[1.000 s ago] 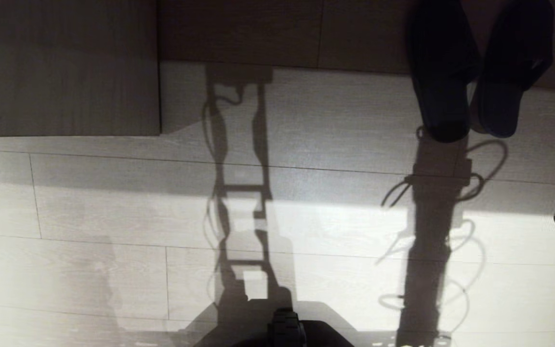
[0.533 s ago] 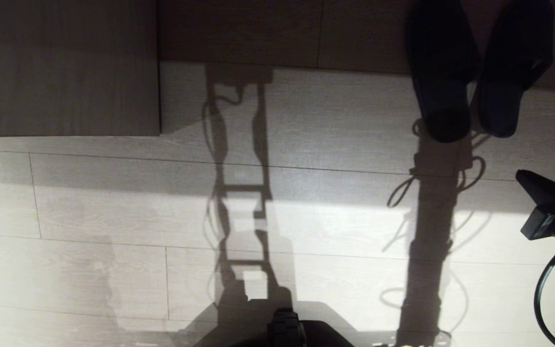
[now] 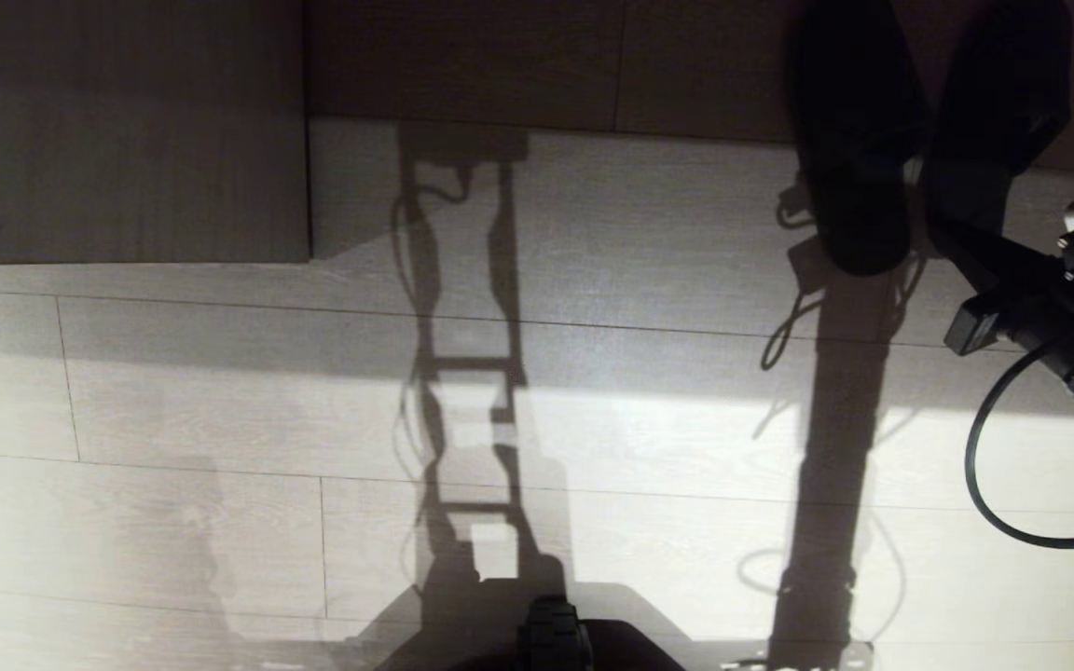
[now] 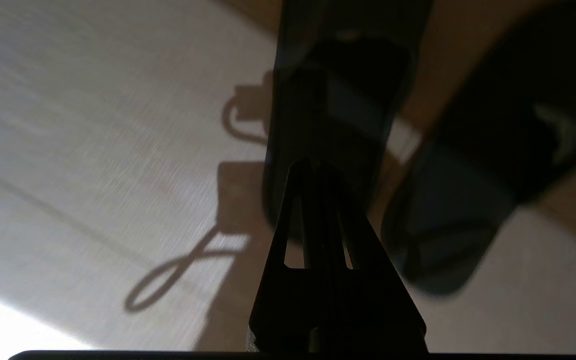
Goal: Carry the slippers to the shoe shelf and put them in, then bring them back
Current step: Pick up the slippers on the floor
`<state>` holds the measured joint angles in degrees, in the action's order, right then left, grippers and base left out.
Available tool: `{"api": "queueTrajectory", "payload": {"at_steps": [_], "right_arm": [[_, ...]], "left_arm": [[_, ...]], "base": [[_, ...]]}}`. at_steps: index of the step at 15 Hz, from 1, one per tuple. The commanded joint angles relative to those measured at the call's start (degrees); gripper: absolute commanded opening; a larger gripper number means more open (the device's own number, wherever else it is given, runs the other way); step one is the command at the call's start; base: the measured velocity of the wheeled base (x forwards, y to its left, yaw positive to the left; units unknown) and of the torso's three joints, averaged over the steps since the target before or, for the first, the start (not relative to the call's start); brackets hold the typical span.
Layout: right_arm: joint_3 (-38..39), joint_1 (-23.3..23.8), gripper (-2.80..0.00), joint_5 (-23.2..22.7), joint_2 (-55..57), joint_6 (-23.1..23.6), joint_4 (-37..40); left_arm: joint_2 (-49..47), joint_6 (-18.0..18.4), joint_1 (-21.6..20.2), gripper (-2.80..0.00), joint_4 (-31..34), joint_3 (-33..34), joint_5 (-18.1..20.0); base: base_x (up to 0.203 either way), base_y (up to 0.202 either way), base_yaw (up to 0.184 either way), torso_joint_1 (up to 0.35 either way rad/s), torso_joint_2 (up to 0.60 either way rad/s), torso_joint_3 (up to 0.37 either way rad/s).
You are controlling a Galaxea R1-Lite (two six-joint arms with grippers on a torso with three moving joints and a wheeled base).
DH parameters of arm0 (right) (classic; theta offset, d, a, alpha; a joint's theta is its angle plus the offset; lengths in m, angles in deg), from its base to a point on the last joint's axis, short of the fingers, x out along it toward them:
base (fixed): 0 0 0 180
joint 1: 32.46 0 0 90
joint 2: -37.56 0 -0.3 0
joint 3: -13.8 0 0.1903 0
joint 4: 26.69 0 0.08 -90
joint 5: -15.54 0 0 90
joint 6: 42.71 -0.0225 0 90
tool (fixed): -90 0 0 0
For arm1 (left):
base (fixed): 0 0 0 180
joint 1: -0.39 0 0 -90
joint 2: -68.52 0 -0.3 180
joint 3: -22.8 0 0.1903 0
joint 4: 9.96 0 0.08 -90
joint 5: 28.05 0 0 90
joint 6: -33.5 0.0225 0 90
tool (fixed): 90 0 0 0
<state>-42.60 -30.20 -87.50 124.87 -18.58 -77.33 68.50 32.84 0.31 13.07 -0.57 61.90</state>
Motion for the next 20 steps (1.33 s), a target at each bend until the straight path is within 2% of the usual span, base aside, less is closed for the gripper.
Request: {"api": "queueTrajectory", "payload": {"at_steps": [1, 5, 9, 10, 20], "right_arm": [[-4.4, -0.1, -2.80, -0.3, 4.1, 1.4, -0.5], [-11.5, -0.1, -2.80, -0.2, 8.9, 3.6, -0.2], [-13.2, -0.1, -2.80, 0.2, 10.3, 3.7, 0.2], [-13.6, 0.0, 0.00, 0.3, 10.7, 3.8, 0.4], [-25.6, 1.8, 0.00, 2.7, 15.3, 5.0, 3.0]], "left_arm": [[0.0, 0.0, 0.0, -2.80, 0.0, 0.0, 0.0], [0.0, 0.0, 0.0, -2.80, 0.0, 0.0, 0.0], [0.0, 0.0, 0.0, -2.80, 0.0, 0.0, 0.0], [0.0, -0.1, 0.0, -2.80, 0.0, 0.0, 0.0], [0.0, 0.0, 0.0, -2.80, 0.0, 0.0, 0.0]], "base": [[0.000, 0.000, 0.000, 0.000, 0.00, 0.000], [0.000, 0.000, 0.000, 0.000, 0.00, 0.000], [0.000, 0.000, 0.000, 0.000, 0.00, 0.000], [0.000, 0.000, 0.000, 0.000, 0.00, 0.000], [0.000, 0.000, 0.000, 0.000, 0.00, 0.000]]}}
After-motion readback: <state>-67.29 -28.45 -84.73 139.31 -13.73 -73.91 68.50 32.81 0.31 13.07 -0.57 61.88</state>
